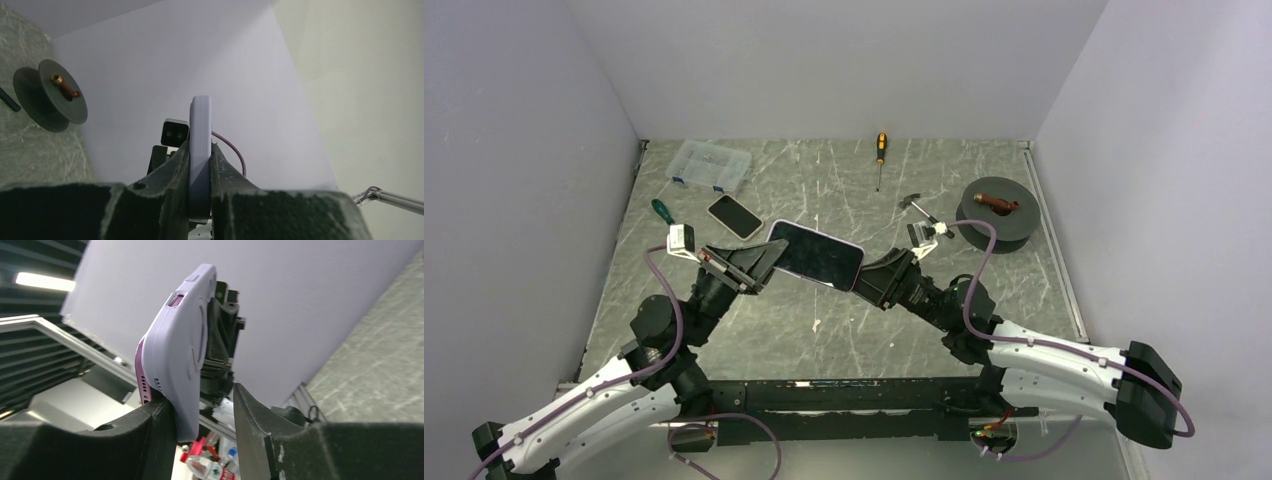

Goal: Take the phone out of the phone case
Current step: Remove the phone case from the phone.

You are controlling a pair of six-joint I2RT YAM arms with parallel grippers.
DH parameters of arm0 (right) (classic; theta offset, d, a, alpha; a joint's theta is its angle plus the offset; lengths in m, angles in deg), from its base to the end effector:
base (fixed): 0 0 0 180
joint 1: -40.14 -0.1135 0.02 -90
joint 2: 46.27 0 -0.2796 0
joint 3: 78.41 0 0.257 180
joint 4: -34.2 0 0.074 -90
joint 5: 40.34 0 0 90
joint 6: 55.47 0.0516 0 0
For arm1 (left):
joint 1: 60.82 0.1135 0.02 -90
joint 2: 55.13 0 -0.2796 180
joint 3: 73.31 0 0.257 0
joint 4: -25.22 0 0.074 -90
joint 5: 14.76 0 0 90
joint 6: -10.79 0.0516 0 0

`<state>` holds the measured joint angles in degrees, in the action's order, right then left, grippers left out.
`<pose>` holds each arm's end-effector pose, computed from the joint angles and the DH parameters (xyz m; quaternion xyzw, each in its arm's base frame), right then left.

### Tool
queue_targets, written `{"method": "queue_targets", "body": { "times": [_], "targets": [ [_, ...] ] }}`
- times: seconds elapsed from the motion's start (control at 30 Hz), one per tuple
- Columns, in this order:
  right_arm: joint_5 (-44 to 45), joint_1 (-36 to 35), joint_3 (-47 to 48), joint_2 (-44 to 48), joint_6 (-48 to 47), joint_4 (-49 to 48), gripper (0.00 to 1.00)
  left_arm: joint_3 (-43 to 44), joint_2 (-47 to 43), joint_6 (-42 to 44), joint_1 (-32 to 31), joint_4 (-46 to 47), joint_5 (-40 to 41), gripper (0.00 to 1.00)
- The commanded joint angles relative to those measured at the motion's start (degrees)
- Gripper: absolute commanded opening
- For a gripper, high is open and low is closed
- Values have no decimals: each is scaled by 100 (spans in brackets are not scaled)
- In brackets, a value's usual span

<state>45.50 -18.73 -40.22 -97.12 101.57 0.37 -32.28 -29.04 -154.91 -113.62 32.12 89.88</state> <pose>0.1060 0.1827 0.3193 0.0104 0.5655 0.7436 0.3566 0.0903 -0.0974 0.3488 -0.2138 0.5238 -0.7089 0.4212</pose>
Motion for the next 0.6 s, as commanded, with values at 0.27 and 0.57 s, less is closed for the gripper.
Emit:
{"method": "queue_targets", "body": {
  "times": [0.27, 0.57],
  "targets": [
    [-738, 62, 256, -243, 300, -1652, 36, -114, -113, -167, -84, 661, -770, 0],
    [277, -133, 894, 685, -909, 1315, 43, 47, -266, -15, -95, 391, -710, 0]
  ]
}}
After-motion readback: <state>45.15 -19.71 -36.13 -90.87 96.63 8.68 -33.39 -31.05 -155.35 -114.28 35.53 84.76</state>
